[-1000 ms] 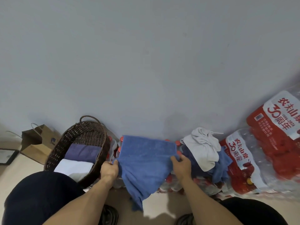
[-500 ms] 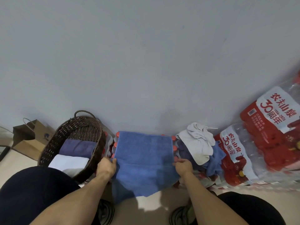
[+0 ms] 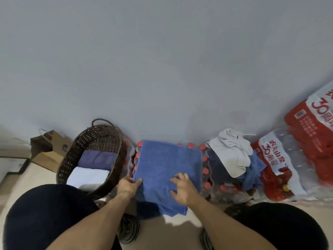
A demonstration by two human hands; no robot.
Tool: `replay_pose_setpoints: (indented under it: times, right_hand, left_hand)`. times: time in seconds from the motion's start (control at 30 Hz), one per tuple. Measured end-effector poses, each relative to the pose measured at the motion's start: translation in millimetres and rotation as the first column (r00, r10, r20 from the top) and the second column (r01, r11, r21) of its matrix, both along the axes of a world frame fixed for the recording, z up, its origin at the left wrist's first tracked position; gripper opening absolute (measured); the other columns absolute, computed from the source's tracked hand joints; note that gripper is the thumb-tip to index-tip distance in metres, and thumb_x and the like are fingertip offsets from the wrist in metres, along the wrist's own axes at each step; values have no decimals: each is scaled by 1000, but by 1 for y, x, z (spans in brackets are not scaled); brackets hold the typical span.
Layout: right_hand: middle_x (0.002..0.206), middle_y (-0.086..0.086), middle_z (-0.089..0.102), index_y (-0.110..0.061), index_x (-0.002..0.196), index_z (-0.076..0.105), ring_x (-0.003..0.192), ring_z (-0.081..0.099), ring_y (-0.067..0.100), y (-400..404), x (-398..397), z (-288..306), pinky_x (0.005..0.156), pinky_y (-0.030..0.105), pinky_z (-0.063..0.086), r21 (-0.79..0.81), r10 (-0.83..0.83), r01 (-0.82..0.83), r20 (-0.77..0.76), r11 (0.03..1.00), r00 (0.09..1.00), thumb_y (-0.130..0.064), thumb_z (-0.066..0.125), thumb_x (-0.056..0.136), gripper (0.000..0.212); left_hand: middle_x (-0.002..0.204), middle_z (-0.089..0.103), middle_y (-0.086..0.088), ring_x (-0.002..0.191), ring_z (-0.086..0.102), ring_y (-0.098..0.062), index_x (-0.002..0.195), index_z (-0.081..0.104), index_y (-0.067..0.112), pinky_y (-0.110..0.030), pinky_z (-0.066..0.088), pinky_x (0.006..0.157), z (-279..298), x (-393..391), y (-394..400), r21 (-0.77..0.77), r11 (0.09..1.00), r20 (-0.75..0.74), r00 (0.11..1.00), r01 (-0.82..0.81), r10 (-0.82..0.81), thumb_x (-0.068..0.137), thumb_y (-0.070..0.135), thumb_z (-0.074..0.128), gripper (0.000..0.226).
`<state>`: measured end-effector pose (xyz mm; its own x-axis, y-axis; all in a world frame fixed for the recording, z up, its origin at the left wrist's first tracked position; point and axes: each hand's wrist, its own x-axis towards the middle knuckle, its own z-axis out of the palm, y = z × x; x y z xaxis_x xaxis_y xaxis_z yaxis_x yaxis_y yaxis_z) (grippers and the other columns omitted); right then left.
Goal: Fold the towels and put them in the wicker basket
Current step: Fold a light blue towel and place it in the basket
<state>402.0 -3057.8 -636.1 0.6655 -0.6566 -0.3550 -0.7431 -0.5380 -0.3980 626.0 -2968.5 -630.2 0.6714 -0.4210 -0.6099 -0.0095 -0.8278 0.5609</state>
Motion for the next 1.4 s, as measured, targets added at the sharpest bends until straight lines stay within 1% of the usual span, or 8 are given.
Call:
replay_pose_setpoints:
  times: [0.23, 0.37, 0.53, 0.67, 0.93, 1.03, 1.27, 1.4]
  right_hand:
    - [162, 5, 3, -29, 153, 20, 149, 4, 31, -11, 9, -8, 119, 52, 12, -89, -325, 316, -108, 945, 940, -60, 43, 92, 73]
    - [164, 4, 2, -26, 153, 27, 151, 2, 29, -37, 13, -9, 121, 51, 8, -56, -327, 322, -111, 945, 939, -54, 42, 97, 64]
    - [165, 8, -5, -25, 156, 16, 151, -6, 33, -60, 12, -16, 121, 50, 2, -80, -324, 316, -106, 945, 940, -55, 45, 95, 74]
    - [162, 6, -21, -33, 157, -2, 149, -19, 32, -75, 11, -28, 118, 54, -11, -78, -337, 328, -178, 942, 925, -65, 28, 95, 76]
    - [160, 5, -27, -34, 155, -12, 147, -26, 32, -80, 15, -38, 115, 55, -19, -133, -378, 359, -168, 924, 910, -63, 23, 98, 72]
    - [163, 4, -21, -33, 157, -2, 149, -21, 30, -86, 15, -28, 116, 52, -16, -68, -386, 380, -157, 923, 909, -59, 29, 98, 71]
    - [146, 9, 43, -12, 133, 54, 135, 38, 31, -46, 29, 19, 110, 42, 33, -63, -589, 649, 361, 758, 723, -21, 61, 90, 45]
    - [109, 0, 49, -12, 106, 62, 100, 53, 19, 26, 52, 26, 89, 29, 44, 141, -627, 666, 522, 733, 579, -2, 59, 83, 25]
  left_hand:
    - [101, 64, -10, 95, 63, -30, 108, 53, 6, -40, 52, 88, -2, -7, 11, 121, 977, 133, 972, 177, -193, 83, 33, 73, 42]
    - [118, 51, -9, 109, 51, -28, 116, 49, 14, -43, 46, 93, 11, -15, -13, 141, 886, 580, 689, 442, -435, 84, 34, 64, 40]
    - [163, 10, -11, 150, 8, -29, 155, 20, 16, -41, 9, 122, -11, -15, -69, 126, 598, 490, 475, 791, -731, 98, 39, 44, 66]
    - [162, -12, -13, 150, -12, -28, 156, -2, 18, -39, -9, 121, -41, -4, -86, 234, 594, 455, 453, 770, -766, 102, 47, 27, 69]
    - [163, -10, -10, 150, -12, -25, 157, 2, 21, -38, -10, 120, -47, 0, -98, 193, 650, 503, 494, 736, -709, 101, 49, 28, 68]
    - [160, 20, -13, 149, 15, -30, 151, 30, 11, -39, 13, 121, -22, 9, -96, -37, 727, 453, 660, 685, -599, 97, 28, 49, 60]
    - [113, 52, -15, 106, 54, -36, 107, 57, 7, -47, 43, 99, 18, -38, -39, -319, 927, 265, 921, -195, 285, 85, 8, 60, 21]
    - [118, 55, -21, 110, 56, -39, 113, 56, 3, -47, 44, 101, -12, -65, 27, -144, 949, 81, 952, -281, 295, 81, 4, 66, 34]
